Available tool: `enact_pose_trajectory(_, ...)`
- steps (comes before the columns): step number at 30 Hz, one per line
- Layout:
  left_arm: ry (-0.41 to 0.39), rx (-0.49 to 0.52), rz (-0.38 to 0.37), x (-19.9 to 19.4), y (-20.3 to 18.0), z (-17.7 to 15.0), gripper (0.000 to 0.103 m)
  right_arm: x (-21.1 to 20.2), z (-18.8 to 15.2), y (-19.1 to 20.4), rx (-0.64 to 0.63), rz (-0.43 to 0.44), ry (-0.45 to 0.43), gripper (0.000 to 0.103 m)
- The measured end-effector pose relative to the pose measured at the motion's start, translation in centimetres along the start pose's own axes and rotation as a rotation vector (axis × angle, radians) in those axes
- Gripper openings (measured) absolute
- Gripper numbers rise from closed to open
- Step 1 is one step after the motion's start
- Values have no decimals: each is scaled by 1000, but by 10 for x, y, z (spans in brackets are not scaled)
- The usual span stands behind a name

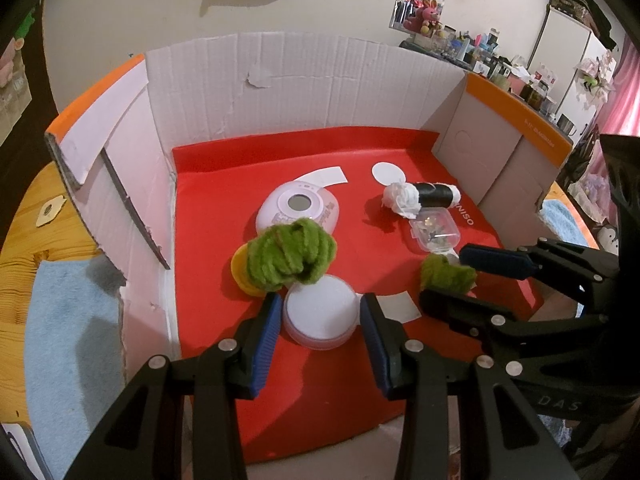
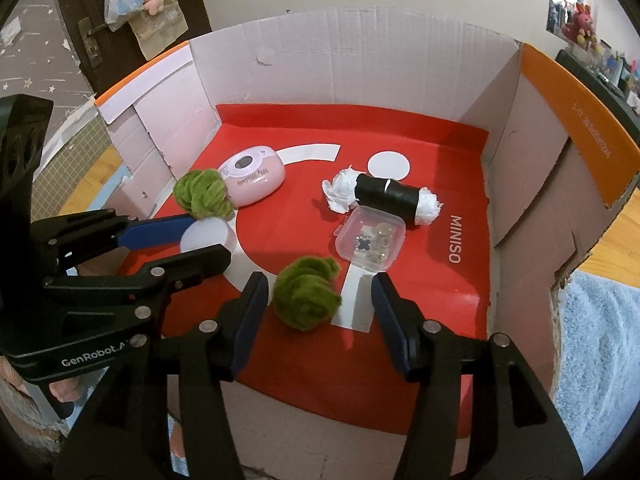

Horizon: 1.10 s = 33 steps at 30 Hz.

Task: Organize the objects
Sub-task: 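Lower and open right gripper releasing the green ball while left gripper releases the white lid, then lift both grippers out of the box back toward the towel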

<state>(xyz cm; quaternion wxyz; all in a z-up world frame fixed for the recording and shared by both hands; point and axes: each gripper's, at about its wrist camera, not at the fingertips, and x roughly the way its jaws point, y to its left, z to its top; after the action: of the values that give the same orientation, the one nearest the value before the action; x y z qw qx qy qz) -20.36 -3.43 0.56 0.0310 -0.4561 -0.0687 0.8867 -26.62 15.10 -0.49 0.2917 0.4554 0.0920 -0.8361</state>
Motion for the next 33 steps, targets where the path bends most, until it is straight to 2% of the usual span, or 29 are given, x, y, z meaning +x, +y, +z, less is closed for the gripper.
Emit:
enact_pose_trajectory(13, -3, 9, 16, -4, 5, -2, 48, -7, -2, 2, -4, -6, -16, 53)
enact_pose_trajectory(15, -7, 10, 14, -6, 7, -2, 51, -10, -3, 3, -5, -7, -20, 55)
enact_pose_trajectory(17, -13, 12, 19, -9, 8, -2, 53, -12, -2, 5, -8, -9, -25, 61)
enact_pose_trajectory(24, -30, 13, 23, -21, 10, -8, 56, -20, -4, 7, -1, -13, -49, 62)
enact_pose_trajectory(27, -39, 15, 29, -26, 8, -10, 62, -23, -4, 8, -3, -14, -52, 69)
enact_pose_trajectory(33, -49, 18, 37, -34, 9, -15, 64, -28, -6, 8, -1, -12, -64, 69)
